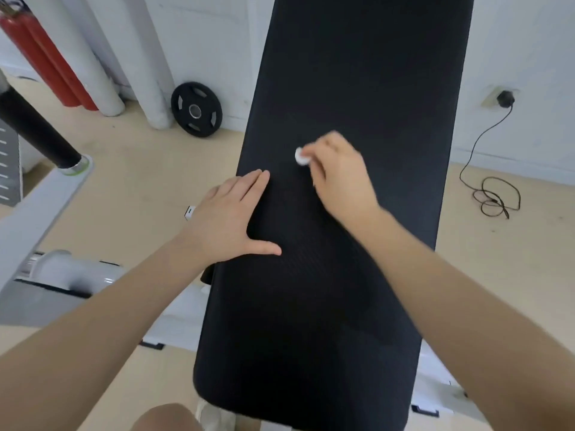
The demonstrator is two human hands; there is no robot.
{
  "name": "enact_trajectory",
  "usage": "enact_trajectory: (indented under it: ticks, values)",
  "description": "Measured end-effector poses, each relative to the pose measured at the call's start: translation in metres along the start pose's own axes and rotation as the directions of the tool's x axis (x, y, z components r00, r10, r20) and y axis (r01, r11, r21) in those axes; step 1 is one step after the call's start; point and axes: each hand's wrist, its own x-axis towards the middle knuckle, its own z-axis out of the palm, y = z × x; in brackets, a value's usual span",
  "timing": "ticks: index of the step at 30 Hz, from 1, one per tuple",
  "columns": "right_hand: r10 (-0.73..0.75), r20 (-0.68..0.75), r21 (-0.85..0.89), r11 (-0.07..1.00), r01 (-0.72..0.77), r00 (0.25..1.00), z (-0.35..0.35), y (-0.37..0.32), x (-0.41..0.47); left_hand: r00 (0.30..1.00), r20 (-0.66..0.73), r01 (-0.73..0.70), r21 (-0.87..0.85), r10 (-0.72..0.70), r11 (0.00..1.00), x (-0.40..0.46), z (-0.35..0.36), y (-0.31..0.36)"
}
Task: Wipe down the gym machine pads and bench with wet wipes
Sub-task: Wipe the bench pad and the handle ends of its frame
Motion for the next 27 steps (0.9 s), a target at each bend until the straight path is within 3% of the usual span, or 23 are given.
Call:
enact_trajectory:
  ticks: [5,8,11,14,16,19,22,27]
  values:
    - [0.023,0.06,-0.103,0.995,-0.017,0.998,0.018,0.033,0.029,0.978,-0.207,0.034,0.081,-0.017,0.996,0.008,0.023,0.008]
    - [-0.108,0.049,-0.055,0.992,0.111,0.993,0.023,0.025,-0.001,0.954,-0.3,0.038,0.099,-0.006,0.994,0.015,0.035,0.006]
    - [-0.219,0.171,-0.003,0.975,0.222,0.961,0.022,0.001,-0.052,0.932,-0.363,0.024,0.132,0.026,0.991,0.016,0.038,0.004]
    - [-0.223,0.291,0.06,0.975,0.215,0.93,0.021,-0.013,-0.088,0.938,-0.345,0.029,0.136,0.02,0.99,0.012,0.036,0.007]
    - [-0.205,0.204,0.092,0.978,0.189,0.957,0.016,-0.008,-0.079,0.952,-0.307,0.038,0.129,0.003,0.991,0.01,0.031,0.011]
    - [-0.093,0.005,-0.054,0.994,0.094,0.996,0.007,0.015,-0.036,0.959,-0.282,0.054,0.152,-0.009,0.987,0.007,0.028,0.016]
    - [0.012,-0.01,-0.163,0.987,-0.013,1.0,0.005,0.029,-0.011,0.969,-0.244,0.066,0.137,-0.031,0.988,0.004,0.029,0.021]
    - [-0.166,0.132,-0.054,0.983,0.174,0.977,0.015,0.005,-0.072,0.97,-0.231,0.084,0.052,-0.07,0.995,-0.002,0.034,0.023]
